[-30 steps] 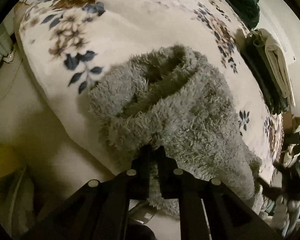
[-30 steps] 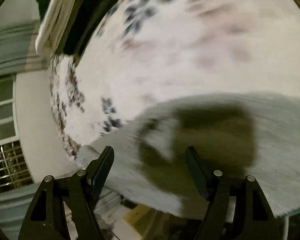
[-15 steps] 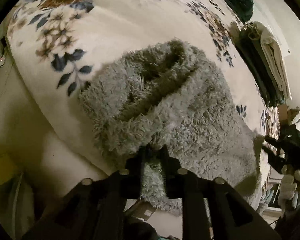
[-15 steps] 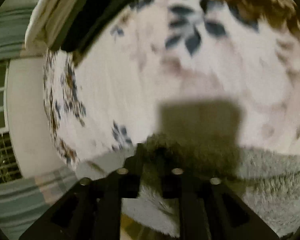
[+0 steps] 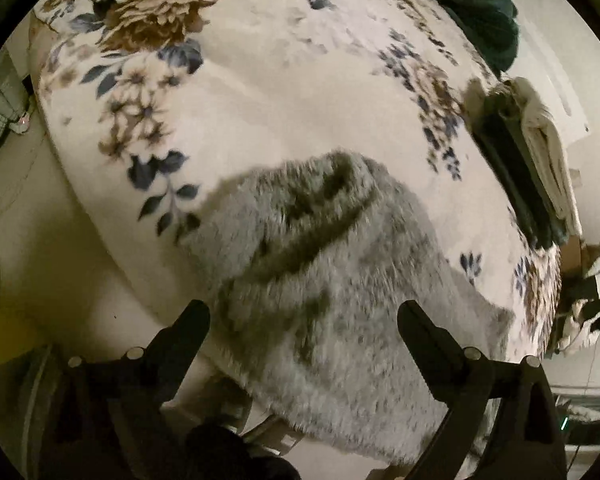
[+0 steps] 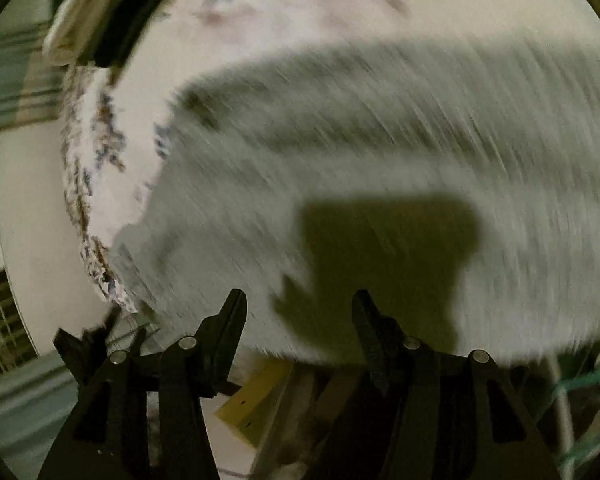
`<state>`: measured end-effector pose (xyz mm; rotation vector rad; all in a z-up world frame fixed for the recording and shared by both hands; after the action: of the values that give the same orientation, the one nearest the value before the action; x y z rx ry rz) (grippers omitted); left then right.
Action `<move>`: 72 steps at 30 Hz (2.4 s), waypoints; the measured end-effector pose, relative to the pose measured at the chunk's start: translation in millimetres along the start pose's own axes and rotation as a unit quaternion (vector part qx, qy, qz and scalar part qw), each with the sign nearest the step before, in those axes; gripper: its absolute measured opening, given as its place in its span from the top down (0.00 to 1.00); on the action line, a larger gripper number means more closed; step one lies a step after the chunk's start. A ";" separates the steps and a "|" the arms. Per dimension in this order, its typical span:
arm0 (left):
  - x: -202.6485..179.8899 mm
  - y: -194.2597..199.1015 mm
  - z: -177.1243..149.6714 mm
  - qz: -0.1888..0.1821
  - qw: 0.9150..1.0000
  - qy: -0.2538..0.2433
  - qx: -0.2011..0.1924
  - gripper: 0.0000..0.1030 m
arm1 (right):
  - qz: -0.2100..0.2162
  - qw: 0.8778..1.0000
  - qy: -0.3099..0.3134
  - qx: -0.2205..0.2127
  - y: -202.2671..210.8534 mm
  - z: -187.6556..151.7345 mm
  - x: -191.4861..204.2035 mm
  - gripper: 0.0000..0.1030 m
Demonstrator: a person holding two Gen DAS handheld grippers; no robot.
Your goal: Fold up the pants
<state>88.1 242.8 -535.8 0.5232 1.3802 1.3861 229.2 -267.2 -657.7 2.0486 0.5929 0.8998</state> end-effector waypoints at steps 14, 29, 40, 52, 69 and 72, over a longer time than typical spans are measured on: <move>11.5 8.1 23.9 -0.022 0.999 -0.040 -0.014 0.80 | 0.044 0.987 -0.153 -0.011 -25.9 -51.4 -98.2 0.68; -311.4 -31.2 -78.8 -0.107 0.953 -0.274 0.071 0.21 | -0.084 0.927 -0.165 -0.326 207.7 13.3 -243.8 0.40; -458.0 -91.2 -178.0 -0.137 0.895 -0.395 0.156 0.21 | -0.087 0.851 -0.393 -0.337 262.6 16.3 -458.1 0.40; -485.6 -111.3 -202.3 -0.125 0.880 -0.416 0.192 0.21 | 0.115 0.857 -0.384 -0.323 257.9 40.2 -470.8 0.40; -478.4 -135.7 -208.7 -0.121 0.882 -0.400 0.219 0.21 | 0.293 0.770 -0.507 -0.254 164.1 39.7 -515.7 0.59; -481.6 -139.2 -211.2 -0.123 0.881 -0.400 0.223 0.21 | 0.279 0.776 -0.491 -0.281 179.1 41.9 -509.2 0.90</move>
<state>120.2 -300.3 -538.9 1.0427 1.0024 0.5078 -45.9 -728.3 -726.7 1.7857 -0.8061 0.1327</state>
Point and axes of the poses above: each gripper's, at about its wrist camera, not at the fingertips, and y roughly against the way its jaws point, x to its left, z to its top, the point moved 1 cm from there along -y, roughly the way its jaws point, and after that the axes turned 14 degrees about -y, right-handed, at the moved point
